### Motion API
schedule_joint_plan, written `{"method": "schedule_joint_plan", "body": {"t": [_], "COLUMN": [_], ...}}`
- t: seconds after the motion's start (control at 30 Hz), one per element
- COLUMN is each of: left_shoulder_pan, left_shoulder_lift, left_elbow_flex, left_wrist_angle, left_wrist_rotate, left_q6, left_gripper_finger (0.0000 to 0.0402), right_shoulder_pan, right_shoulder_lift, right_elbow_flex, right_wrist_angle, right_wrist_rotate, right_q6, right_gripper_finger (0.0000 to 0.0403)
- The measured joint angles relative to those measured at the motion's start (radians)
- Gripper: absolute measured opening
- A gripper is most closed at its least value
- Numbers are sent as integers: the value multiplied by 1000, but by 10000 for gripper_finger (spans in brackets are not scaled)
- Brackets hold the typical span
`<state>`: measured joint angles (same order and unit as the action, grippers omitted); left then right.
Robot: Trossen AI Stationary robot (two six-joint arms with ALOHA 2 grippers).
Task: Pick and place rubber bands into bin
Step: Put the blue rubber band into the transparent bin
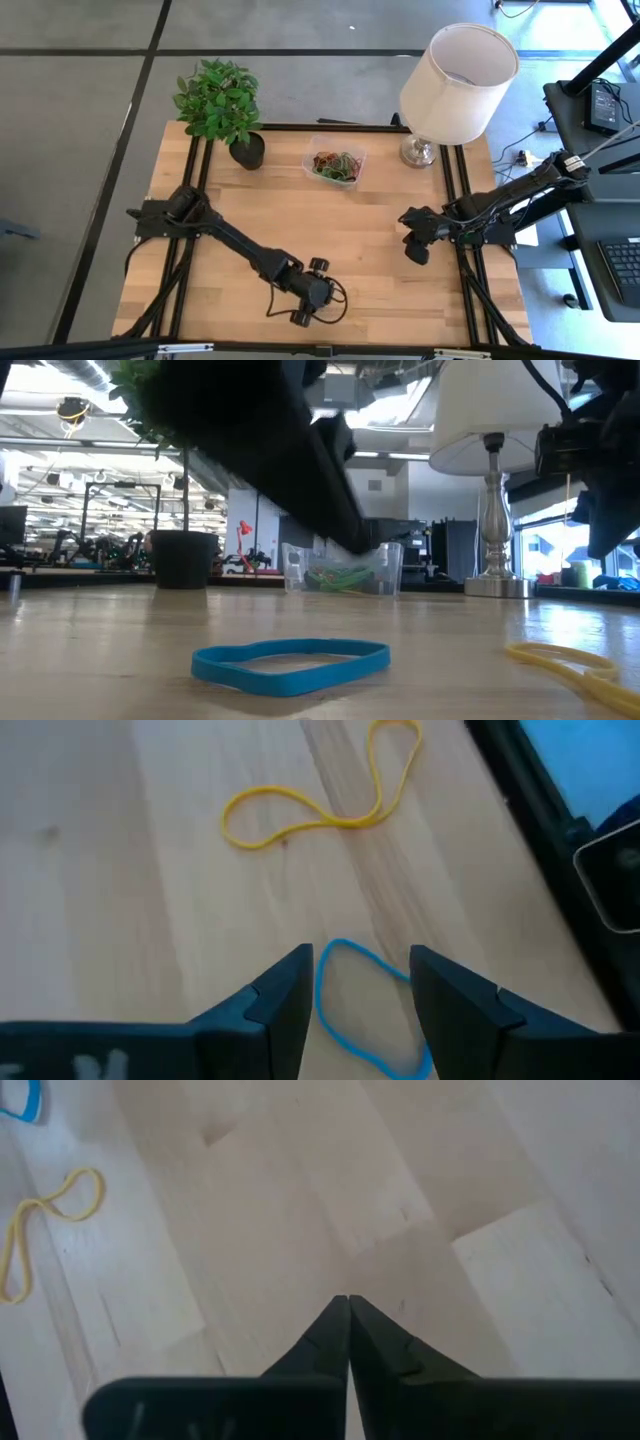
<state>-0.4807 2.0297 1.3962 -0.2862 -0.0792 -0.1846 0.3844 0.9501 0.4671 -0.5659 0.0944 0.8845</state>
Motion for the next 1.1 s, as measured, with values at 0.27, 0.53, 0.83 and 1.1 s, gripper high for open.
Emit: {"method": "schedule_joint_plan", "body": {"t": [0.27, 0.53, 0.83, 1.1], "left_shoulder_pan": [0, 15, 23, 109], "left_shoulder_lift": [55, 106, 88, -59], "left_elbow_flex": [-1, 2, 2, -5], "left_wrist_angle": [2, -1, -70, -358], "left_wrist_rotate": [-22, 65, 68, 13], "left_q6": [22, 23, 25, 85], "left_gripper_finger": [148, 94, 3, 2], "right_shoulder_pan": [0, 0, -1, 0], "right_shoulder_lift": [0, 0, 1, 1], "right_elbow_flex": [0, 0, 0, 0], "right_wrist_angle": [2, 4, 11, 29], "right_wrist_rotate": [0, 9, 17, 19], "right_q6": [2, 1, 2, 2], "right_gripper_finger": [7, 13, 7, 16]}}
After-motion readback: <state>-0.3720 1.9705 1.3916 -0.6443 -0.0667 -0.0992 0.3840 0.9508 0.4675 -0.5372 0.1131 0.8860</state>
